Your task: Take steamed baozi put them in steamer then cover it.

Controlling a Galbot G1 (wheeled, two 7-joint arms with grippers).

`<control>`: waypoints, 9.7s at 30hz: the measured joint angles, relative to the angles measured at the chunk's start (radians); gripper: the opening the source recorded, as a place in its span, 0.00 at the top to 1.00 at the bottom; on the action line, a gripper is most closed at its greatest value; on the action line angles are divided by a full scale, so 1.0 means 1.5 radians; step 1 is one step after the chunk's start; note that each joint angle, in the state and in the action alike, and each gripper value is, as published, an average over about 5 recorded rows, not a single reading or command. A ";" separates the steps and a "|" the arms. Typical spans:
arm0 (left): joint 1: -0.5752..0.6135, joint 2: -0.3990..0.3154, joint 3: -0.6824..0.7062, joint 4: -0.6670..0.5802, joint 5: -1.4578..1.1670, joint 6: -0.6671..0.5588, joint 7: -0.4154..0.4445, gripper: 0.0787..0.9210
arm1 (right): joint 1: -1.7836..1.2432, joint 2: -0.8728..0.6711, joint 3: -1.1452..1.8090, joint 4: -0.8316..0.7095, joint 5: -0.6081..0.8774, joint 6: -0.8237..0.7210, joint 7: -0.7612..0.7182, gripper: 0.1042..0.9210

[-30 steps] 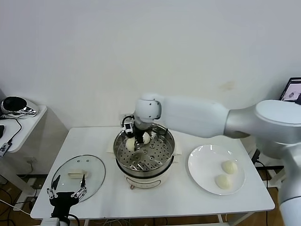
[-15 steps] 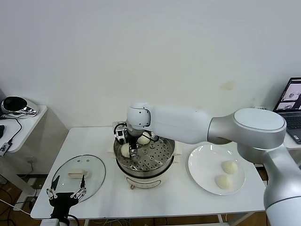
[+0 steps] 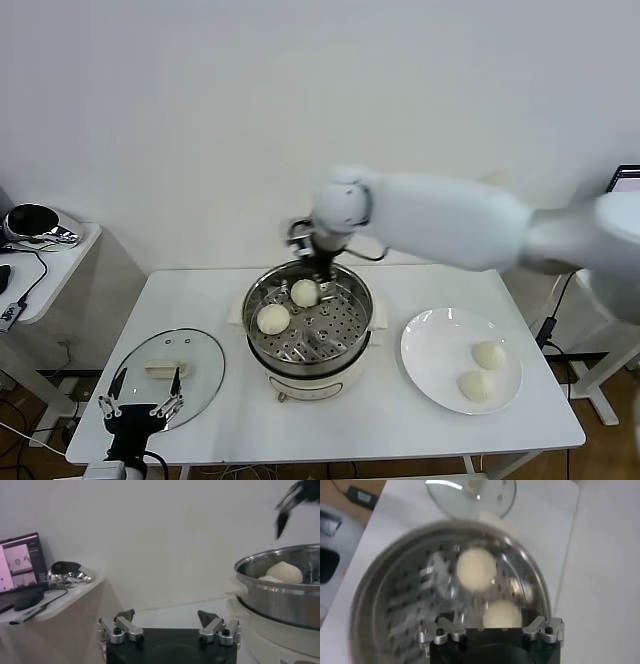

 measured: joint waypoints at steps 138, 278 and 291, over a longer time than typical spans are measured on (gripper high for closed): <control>0.046 -0.033 -0.015 -0.056 0.031 -0.010 -0.003 0.12 | -0.119 0.128 0.001 -0.019 -0.299 0.527 -0.021 0.29; 0.012 -0.013 0.026 -0.036 0.047 -0.009 -0.003 0.12 | -0.046 0.028 -0.036 -0.034 0.129 -0.080 0.160 0.42; 0.011 -0.015 0.025 -0.033 0.046 -0.010 -0.004 0.12 | -0.098 0.061 -0.040 -0.060 0.131 -0.113 0.177 0.42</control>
